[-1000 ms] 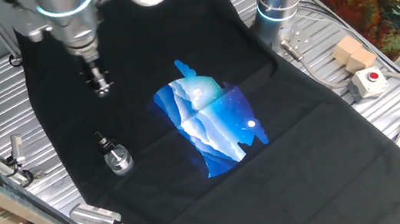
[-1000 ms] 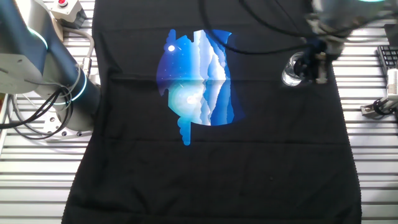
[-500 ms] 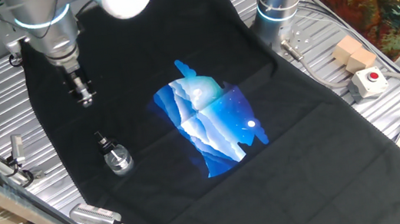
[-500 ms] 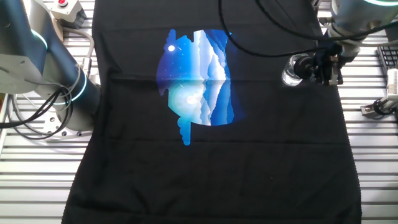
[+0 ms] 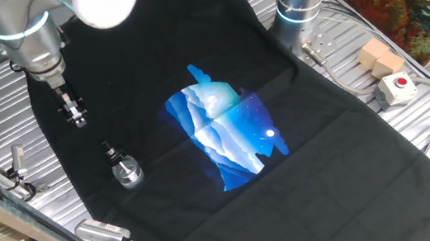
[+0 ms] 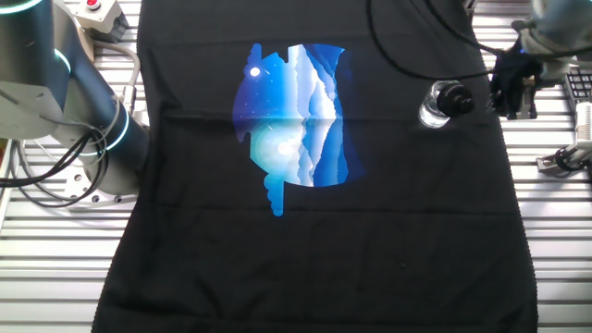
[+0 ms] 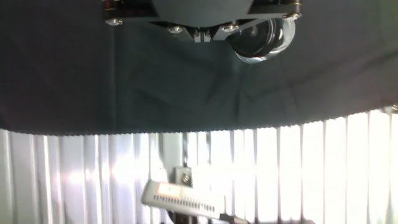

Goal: Screw the lid onto the jar

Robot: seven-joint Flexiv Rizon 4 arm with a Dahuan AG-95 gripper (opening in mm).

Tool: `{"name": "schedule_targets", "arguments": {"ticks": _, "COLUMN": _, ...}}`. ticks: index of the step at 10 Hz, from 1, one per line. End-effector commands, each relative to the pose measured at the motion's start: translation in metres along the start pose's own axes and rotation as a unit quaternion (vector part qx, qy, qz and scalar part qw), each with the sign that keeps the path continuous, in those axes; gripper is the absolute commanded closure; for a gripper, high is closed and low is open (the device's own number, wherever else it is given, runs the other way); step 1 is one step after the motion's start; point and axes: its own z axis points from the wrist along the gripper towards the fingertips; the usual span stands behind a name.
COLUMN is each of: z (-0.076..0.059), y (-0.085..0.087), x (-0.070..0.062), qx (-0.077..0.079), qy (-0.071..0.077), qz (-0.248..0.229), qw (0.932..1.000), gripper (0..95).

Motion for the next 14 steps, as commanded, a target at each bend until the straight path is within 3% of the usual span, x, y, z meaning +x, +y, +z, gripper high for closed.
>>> {"name": "schedule_targets", "arguments": {"ticks": 1, "z": -0.0005, "y": 0.0005, "x": 0.0013, "qx": -0.021, "qy": -0.005, "qz": 0.005, "qw": 0.9998, "gripper": 95.0}}
{"name": "schedule_targets", "arguments": {"ticks": 3, "z": -0.0008, "y": 0.0007, "x": 0.0011, "qx": -0.049, "qy": -0.007, "qz": 0.014, "qw": 0.9987, "gripper": 95.0}}
{"name": "schedule_targets", "arguments": {"ticks": 6, "z": -0.0012, "y": 0.0012, "x": 0.0006, "qx": -0.066, "qy": -0.010, "qz": 0.024, "qw": 0.9975, "gripper": 95.0}}
{"name": "schedule_targets", "arguments": {"ticks": 13, "z": -0.0012, "y": 0.0016, "x": -0.0002, "qx": -0.081, "qy": -0.014, "qz": 0.029, "qw": 0.9962, "gripper": 95.0}}
{"name": "schedule_targets", "arguments": {"ticks": 14, "z": -0.0010, "y": 0.0016, "x": -0.0003, "qx": -0.090, "qy": -0.016, "qz": 0.029, "qw": 0.9954, "gripper": 95.0}}
